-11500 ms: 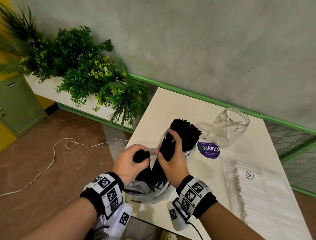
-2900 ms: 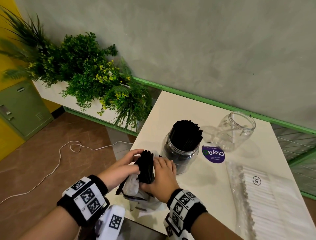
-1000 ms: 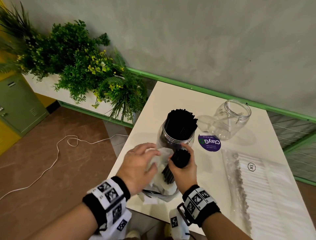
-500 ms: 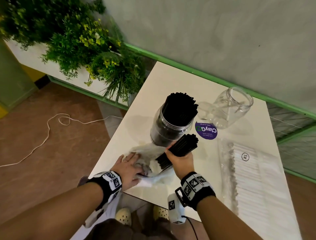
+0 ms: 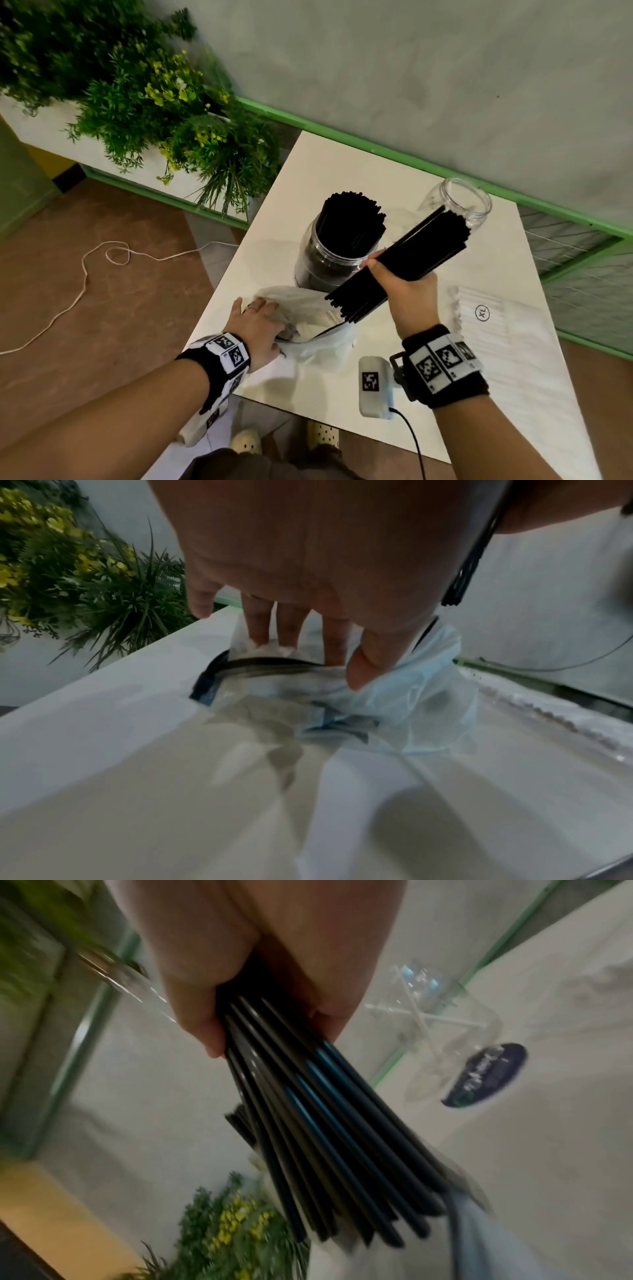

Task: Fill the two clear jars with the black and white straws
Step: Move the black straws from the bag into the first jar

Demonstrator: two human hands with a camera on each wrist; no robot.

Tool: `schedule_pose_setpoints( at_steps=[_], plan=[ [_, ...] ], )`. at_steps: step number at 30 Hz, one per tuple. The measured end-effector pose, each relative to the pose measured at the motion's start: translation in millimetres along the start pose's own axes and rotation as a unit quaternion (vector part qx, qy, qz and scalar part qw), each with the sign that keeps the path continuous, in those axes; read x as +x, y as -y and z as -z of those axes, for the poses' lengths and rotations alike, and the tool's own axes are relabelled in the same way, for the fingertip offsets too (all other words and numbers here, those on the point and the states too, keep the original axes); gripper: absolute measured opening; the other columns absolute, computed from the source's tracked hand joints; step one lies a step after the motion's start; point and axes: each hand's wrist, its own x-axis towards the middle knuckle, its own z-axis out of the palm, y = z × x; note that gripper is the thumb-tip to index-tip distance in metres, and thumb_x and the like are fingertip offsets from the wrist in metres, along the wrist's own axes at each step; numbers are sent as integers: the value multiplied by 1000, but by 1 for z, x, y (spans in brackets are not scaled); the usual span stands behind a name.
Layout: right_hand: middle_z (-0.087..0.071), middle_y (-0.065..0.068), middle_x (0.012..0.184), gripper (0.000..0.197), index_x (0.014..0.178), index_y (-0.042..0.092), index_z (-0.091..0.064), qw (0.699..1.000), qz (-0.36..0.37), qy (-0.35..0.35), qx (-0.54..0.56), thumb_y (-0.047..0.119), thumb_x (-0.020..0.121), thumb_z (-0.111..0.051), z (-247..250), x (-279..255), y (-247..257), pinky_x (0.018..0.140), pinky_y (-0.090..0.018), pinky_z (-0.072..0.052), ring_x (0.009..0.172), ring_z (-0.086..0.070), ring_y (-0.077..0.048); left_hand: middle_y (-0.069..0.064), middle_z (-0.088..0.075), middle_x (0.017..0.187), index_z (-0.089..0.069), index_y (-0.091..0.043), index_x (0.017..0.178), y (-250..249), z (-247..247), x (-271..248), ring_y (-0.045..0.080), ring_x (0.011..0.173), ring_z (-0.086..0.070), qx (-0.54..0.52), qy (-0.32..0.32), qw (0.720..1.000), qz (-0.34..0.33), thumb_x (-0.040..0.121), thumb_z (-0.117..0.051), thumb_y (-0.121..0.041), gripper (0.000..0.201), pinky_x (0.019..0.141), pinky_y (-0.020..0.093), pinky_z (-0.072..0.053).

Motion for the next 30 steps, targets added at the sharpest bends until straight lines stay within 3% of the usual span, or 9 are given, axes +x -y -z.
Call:
schedule_pose_setpoints(
  at_steps=[4, 8, 11, 14, 17, 20, 24, 27, 30],
  plan=[
    [-71, -20, 88, 4, 85, -2, -68, 998, 51, 21, 40, -4, 82, -67, 4, 21, 45, 80, -36, -56, 89, -69, -33, -14, -32, 146, -47, -44, 124, 2, 16, -12, 16, 139, -23, -60, -45, 997, -33, 86, -45, -43, 39, 112, 58, -3],
    [-70, -9, 79, 10, 82, 2, -66, 991, 68, 44, 103, -8, 82, -65, -12, 41, 71, 85, -44, -55, 90, -68, -37, -20, -47, 130, -52, -43, 118, 4, 46, -15, 11, 127, -39, -138, -131, 981, -49, 87, -46, -43, 31, 113, 50, -7],
    [-70, -6, 76, 10, 80, 4, -66, 991, 55, 39, 113, -5, 79, -68, -28, 57, 73, 85, -46, -55, 87, -69, -36, -13, -47, 132, -51, -36, 125, 2, 73, -6, 16, 119, -48, -210, -242, 944, -73, 78, -44, -45, 48, 105, 41, -29],
    [-71, -13, 85, 14, 85, -1, -68, 994, 34, 7, 105, 2, 72, -73, -37, 74, 66, 87, -47, -55, 89, -69, -35, -3, -42, 139, -48, -27, 132, -4, 98, 11, 24, 121, -46, -185, -309, 929, -87, 80, -59, -29, 53, 96, 41, -42],
    [-72, -15, 90, 23, 94, -6, -65, 997, 38, -14, 65, 0, 74, -75, -43, 81, 60, 85, -43, -57, 86, -70, -28, 0, -37, 143, -43, -24, 136, -10, 112, 21, 25, 129, -38, -127, -309, 938, -92, 81, -57, -29, 57, 101, 41, -39],
    [-71, -8, 86, 19, 93, -2, -66, 997, 64, -14, 27, 1, 76, -74, -46, 80, 55, 77, -29, -57, 80, -69, -17, -1, -36, 144, -41, -27, 137, -13, 114, 26, 23, 130, -37, -52, -287, 953, -78, 83, -53, -33, 56, 104, 41, -34],
    [-70, -2, 84, 18, 94, 3, -64, 996, 83, 5, -10, 7, 79, -73, -49, 78, 42, 73, -22, -55, 80, -67, -12, 3, -44, 138, -52, -28, 129, -13, 113, 23, 28, 135, -34, -19, -295, 952, -74, 76, -57, -30, 54, 108, 48, -32],
    [-70, -1, 83, 19, 95, 3, -64, 997, 81, 0, -10, 7, 79, -73, -51, 78, 34, 71, -20, -53, 79, -67, -11, 6, -43, 137, -50, -27, 130, -7, 117, 23, 30, 128, -41, -34, -264, 960, -92, 71, -44, -28, 60, 109, 46, -31],
    [-70, 2, 81, 18, 94, 2, -64, 997, 79, -7, 7, 3, 78, -72, -49, 82, 33, 68, -17, -51, 77, -67, -8, 3, -40, 136, -47, -25, 130, -2, 123, 24, 29, 118, -46, -133, -233, 959, -91, 71, -40, -17, 61, 104, 38, -36]
  ],
)
